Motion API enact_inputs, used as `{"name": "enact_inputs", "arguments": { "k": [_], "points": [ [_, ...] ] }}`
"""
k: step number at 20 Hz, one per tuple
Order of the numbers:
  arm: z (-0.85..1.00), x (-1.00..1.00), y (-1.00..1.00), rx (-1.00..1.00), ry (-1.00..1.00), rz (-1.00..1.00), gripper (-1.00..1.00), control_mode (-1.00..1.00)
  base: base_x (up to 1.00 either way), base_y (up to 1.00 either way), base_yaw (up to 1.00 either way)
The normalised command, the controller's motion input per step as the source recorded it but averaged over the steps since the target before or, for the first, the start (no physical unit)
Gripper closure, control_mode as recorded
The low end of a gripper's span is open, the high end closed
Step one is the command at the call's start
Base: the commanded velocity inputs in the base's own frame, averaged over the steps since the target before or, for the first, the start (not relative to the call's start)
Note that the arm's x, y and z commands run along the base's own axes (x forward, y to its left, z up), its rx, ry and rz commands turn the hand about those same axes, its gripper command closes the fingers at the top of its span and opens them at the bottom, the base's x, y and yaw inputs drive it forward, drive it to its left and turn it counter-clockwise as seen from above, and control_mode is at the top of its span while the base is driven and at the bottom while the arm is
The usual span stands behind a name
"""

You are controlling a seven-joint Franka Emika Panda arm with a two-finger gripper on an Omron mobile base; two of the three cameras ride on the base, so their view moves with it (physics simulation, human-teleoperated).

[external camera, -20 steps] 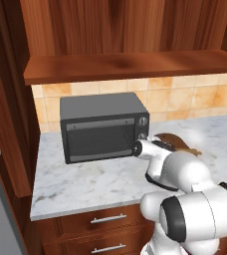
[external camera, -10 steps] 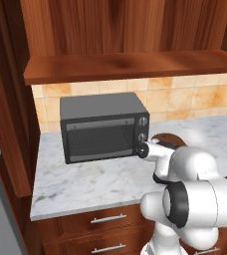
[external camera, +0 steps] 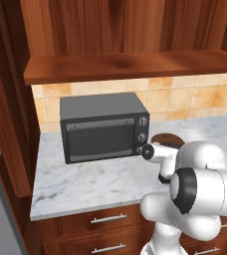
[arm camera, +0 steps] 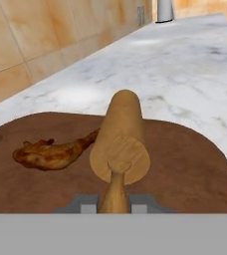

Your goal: Open the cabinet, retrieve the rolling pin, and place it next to the meat on the cutting board to prepare for tenderizing.

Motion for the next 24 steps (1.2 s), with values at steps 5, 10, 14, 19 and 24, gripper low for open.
{"name": "enact_inputs", "arguments": {
  "k": [5, 10, 14, 19, 24],
  "points": [
    [-0.31, -0.04, 0.02, 0.04, -0.04, 0.00, -1.00, -1.00, 0.00, 0.00, 0.00],
    [-0.13, 0.00, 0.16, 0.01, -0.07, 0.00, -1.00, -1.00, 0.00, 0.00, 0.00],
    [0.00, -0.13, 0.39, 0.00, -0.09, -0.01, -1.00, -1.00, 0.00, 0.00, 0.00],
    [0.23, -0.15, 0.37, 0.00, -0.11, -0.06, -1.00, -1.00, 0.00, 0.00, 0.00],
    [0.35, -0.13, 0.14, 0.00, -0.02, -0.03, -1.00, -1.00, 0.00, 0.00, 0.00]
  ]
}}
